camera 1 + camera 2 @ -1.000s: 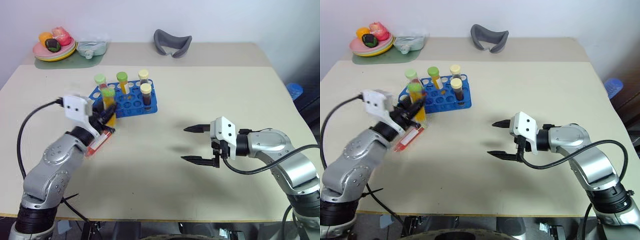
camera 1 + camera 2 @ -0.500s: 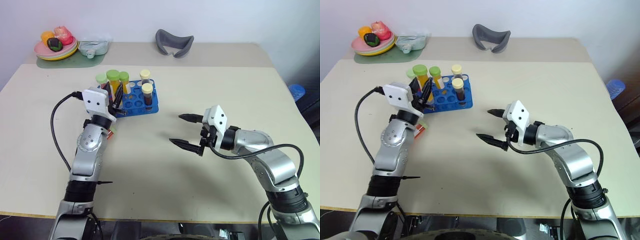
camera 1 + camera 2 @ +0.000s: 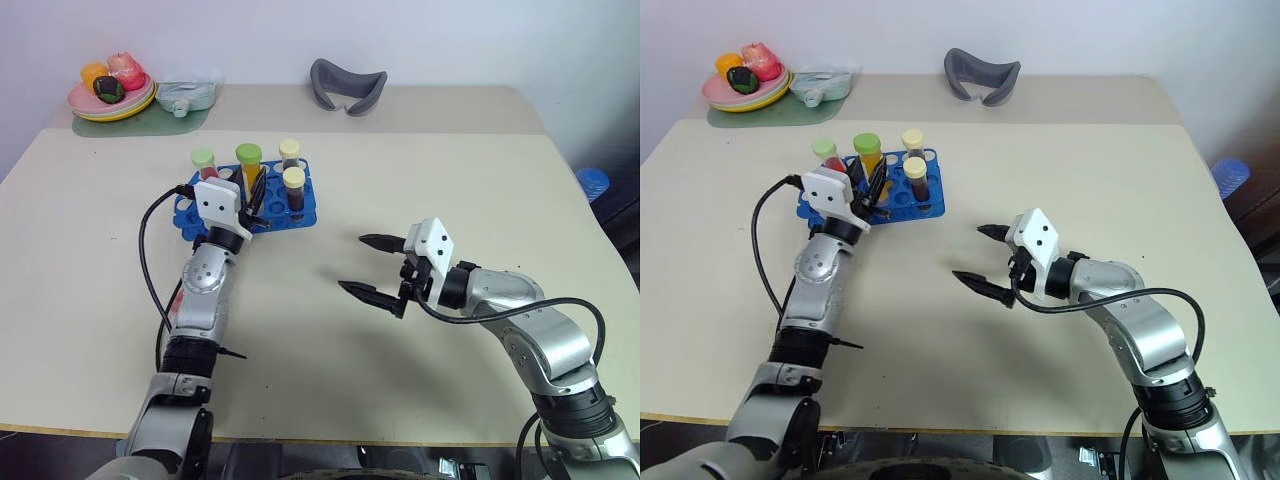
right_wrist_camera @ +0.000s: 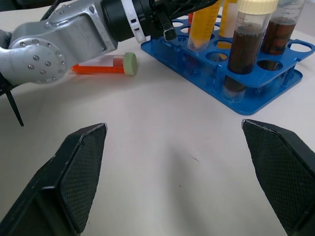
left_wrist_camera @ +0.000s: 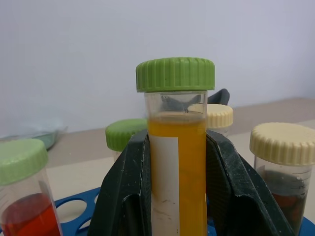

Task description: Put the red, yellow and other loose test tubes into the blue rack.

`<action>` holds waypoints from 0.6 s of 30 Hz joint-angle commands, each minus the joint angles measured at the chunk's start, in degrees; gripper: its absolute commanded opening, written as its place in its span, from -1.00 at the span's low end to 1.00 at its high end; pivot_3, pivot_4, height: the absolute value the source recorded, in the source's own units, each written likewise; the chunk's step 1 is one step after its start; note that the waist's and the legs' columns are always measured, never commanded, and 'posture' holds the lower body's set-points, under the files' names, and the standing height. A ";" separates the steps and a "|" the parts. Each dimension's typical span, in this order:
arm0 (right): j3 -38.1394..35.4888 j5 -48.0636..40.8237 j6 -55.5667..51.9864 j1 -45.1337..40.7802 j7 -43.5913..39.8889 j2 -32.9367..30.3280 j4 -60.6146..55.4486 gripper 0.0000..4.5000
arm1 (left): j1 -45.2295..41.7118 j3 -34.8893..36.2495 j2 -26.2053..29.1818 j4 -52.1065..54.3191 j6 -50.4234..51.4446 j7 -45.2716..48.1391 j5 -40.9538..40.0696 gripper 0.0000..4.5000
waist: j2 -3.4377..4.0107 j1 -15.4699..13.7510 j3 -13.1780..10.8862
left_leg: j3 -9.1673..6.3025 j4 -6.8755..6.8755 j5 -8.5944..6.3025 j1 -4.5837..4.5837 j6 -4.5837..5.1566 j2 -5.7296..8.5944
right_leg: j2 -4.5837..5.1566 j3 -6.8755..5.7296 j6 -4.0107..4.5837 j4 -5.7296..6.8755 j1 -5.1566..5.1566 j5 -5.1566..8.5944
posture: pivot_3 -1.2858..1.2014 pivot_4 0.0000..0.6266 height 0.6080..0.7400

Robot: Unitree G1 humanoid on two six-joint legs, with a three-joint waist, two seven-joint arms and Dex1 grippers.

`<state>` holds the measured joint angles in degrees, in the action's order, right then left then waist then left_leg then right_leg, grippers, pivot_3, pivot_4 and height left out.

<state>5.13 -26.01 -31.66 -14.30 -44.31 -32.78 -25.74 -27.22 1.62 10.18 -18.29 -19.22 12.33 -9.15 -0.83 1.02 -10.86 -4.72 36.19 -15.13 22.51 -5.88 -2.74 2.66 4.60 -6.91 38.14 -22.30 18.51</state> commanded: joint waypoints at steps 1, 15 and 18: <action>-1.28 -0.92 0.52 0.07 0.15 -0.10 -2.56 1.00 | -0.88 1.16 -0.66 -0.57 -2.34 -0.10 0.52 -0.61 | 0.00 -0.02 0.00 | 0.00 0.00 0.00 0.00 0.00 0.00 | 0.00 0.00 0.00 0.00 0.00 0.00 | 0.03 -0.52 1.00; -0.78 -1.28 0.32 -0.44 0.33 0.42 -2.81 1.00 | 1.54 1.64 -0.97 0.88 -2.31 0.79 -0.05 0.69 | 0.00 0.02 0.00 | -0.01 0.00 0.00 0.00 0.00 0.00 | 0.00 0.00 0.00 0.01 0.00 0.00 | 0.03 -0.52 1.00; -0.75 -1.25 0.33 -0.36 0.44 0.47 -2.99 1.00 | 3.48 2.22 -0.13 5.24 0.26 1.24 -1.14 0.98 | 0.00 0.08 0.00 | -0.01 0.00 0.00 0.00 0.00 0.00 | 0.00 0.00 0.00 0.01 0.00 0.00 | 0.03 -0.52 1.00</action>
<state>5.19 -26.14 -31.77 -14.33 -44.04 -32.65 -25.77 -24.38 2.65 9.20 -17.56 -19.80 13.22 -9.32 -0.83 1.10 -10.86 -4.73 36.19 -15.13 22.51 -5.89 -2.74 2.66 4.60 -6.91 38.15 -22.31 18.51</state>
